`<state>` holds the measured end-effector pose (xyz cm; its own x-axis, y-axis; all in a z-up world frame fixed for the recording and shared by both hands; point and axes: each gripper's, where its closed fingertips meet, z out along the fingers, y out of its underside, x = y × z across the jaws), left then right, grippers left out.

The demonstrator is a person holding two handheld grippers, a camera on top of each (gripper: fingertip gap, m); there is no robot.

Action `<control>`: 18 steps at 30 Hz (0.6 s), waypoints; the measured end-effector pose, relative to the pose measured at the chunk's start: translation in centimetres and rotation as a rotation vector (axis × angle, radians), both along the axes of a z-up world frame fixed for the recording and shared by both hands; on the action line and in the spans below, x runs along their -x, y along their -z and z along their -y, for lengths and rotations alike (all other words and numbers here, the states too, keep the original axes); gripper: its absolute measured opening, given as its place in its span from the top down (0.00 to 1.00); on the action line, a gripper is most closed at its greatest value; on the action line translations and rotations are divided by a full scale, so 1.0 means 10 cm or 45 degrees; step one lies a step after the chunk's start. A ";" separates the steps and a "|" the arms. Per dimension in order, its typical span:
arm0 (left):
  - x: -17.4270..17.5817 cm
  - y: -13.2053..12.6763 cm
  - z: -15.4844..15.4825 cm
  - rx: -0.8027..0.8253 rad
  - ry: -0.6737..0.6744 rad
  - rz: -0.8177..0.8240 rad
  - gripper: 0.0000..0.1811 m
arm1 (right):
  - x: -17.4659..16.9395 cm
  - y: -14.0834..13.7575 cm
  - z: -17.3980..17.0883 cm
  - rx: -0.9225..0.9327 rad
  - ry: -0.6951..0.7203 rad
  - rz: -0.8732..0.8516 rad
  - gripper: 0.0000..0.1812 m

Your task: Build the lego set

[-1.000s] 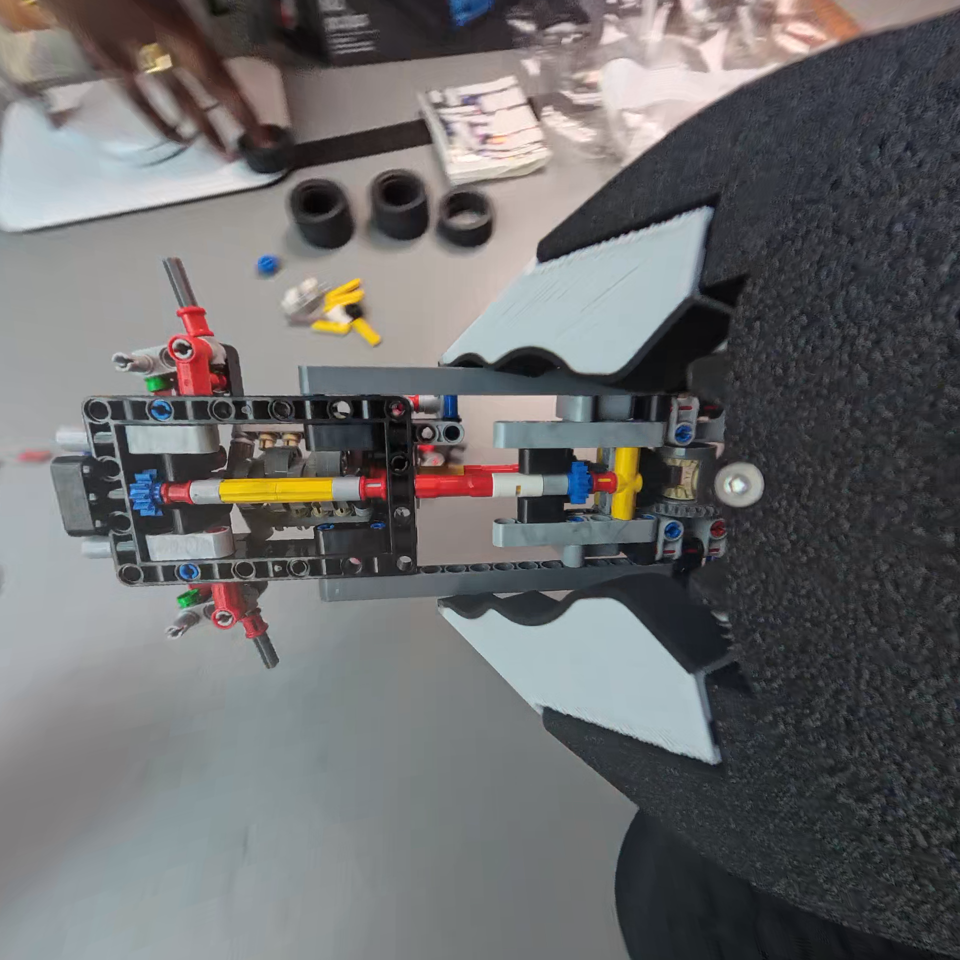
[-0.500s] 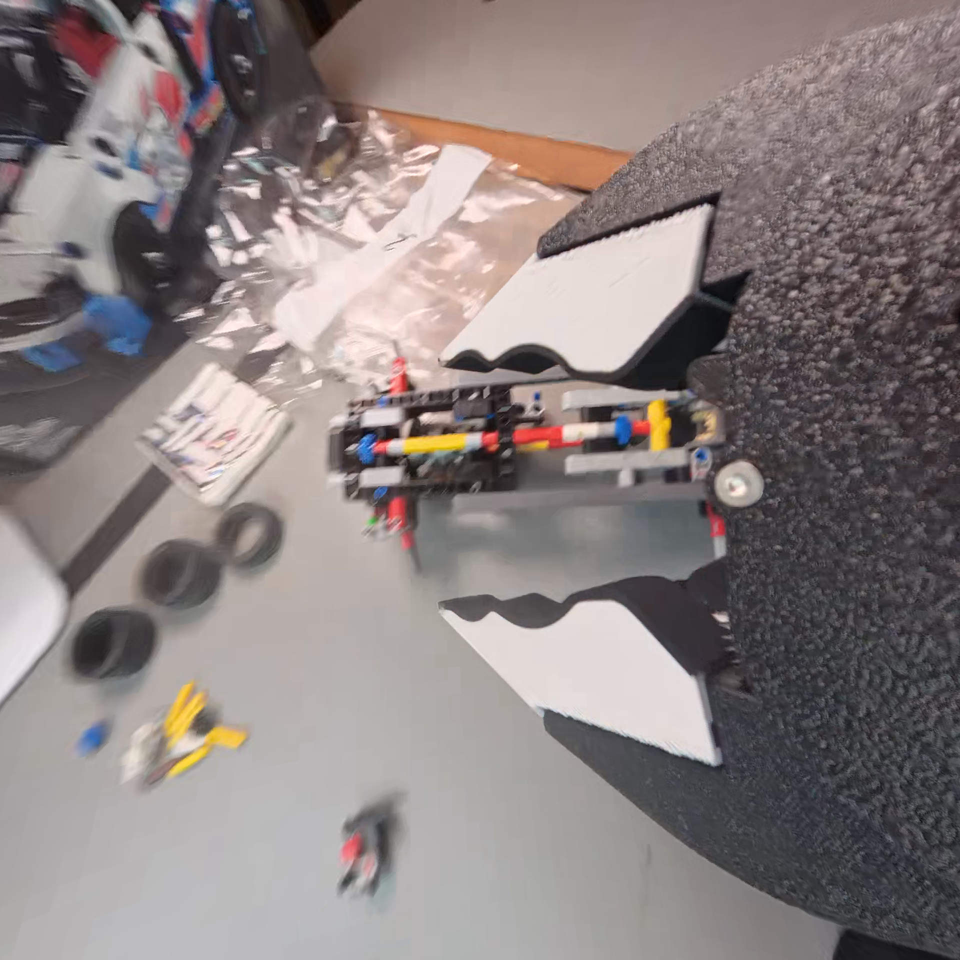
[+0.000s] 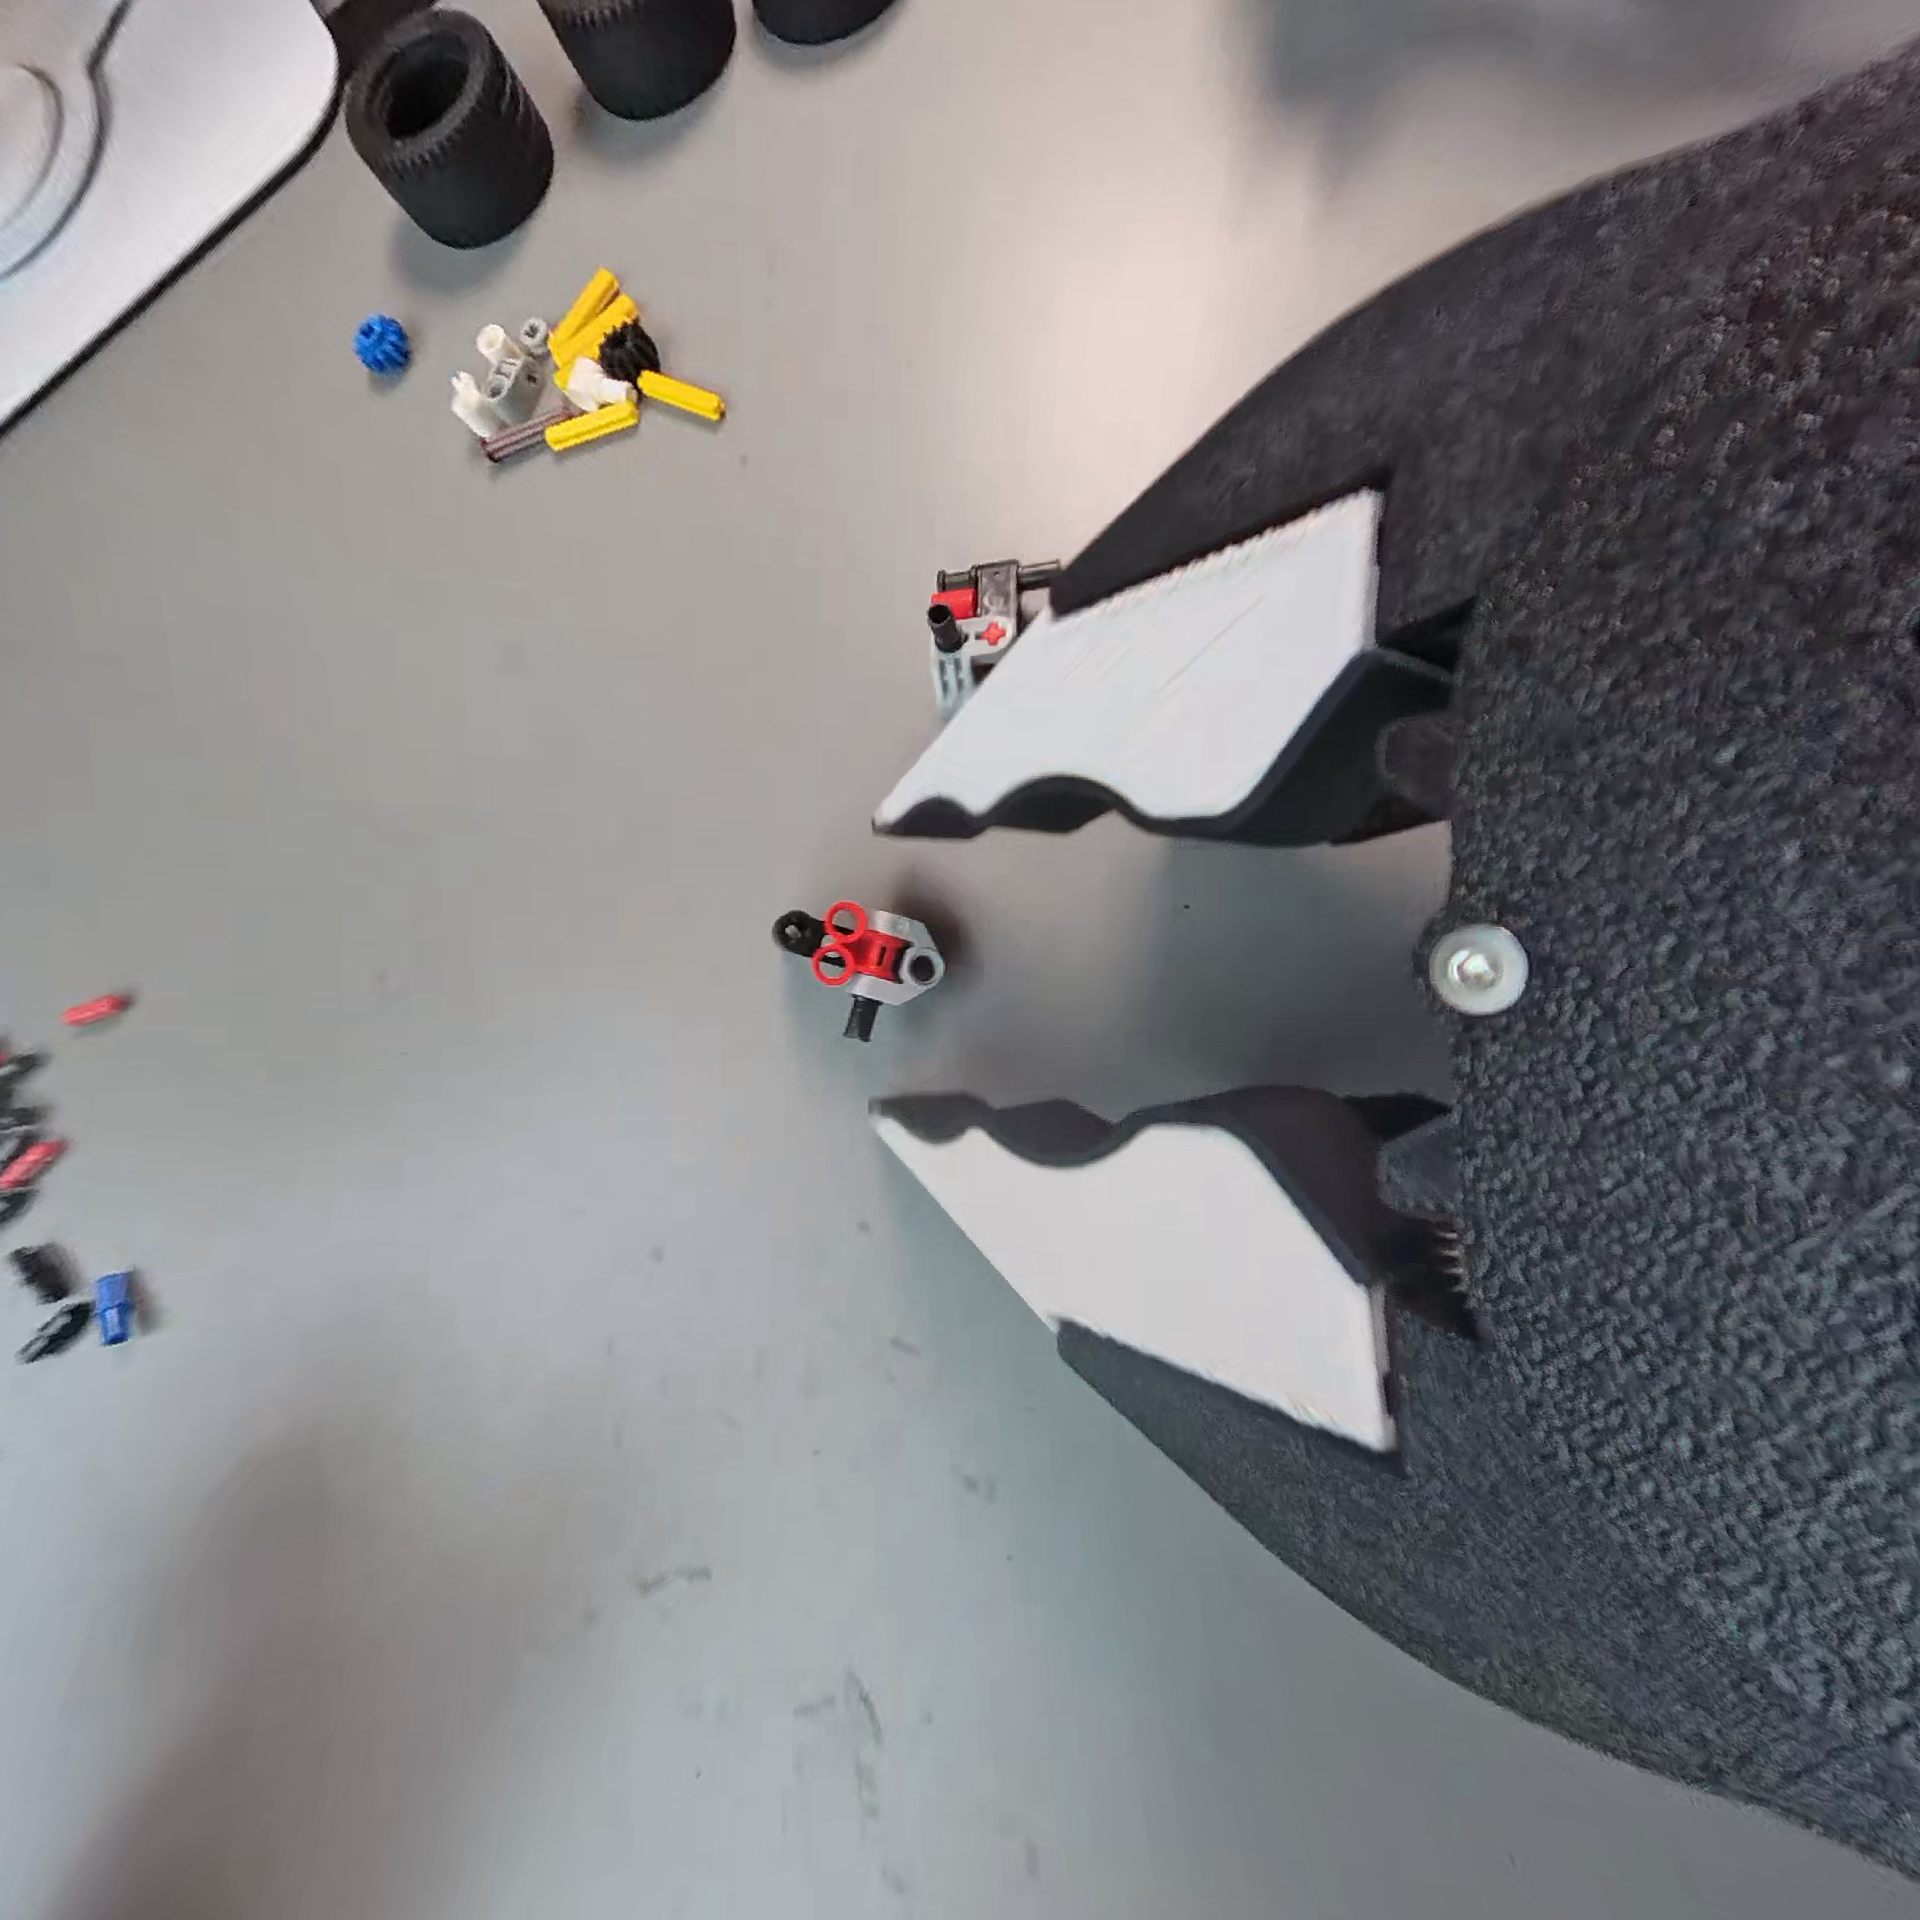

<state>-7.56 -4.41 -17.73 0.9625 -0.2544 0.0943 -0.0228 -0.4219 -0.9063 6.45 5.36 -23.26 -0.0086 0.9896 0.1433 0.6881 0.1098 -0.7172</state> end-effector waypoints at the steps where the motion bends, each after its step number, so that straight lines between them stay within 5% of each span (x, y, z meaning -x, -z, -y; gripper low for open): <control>1: 0.01 0.00 -0.01 0.001 -0.001 0.007 0.64 | 0.02 -0.01 0.01 0.019 -0.003 -0.018 0.84; 7: -0.09 0.10 -0.01 0.040 0.081 0.014 0.66 | 0.08 -0.06 0.32 -0.077 -0.344 -0.095 0.87; 18: -1.01 0.15 0.33 -0.014 0.663 -0.166 0.87 | 0.29 -0.43 1.30 -0.087 -0.760 -0.434 0.87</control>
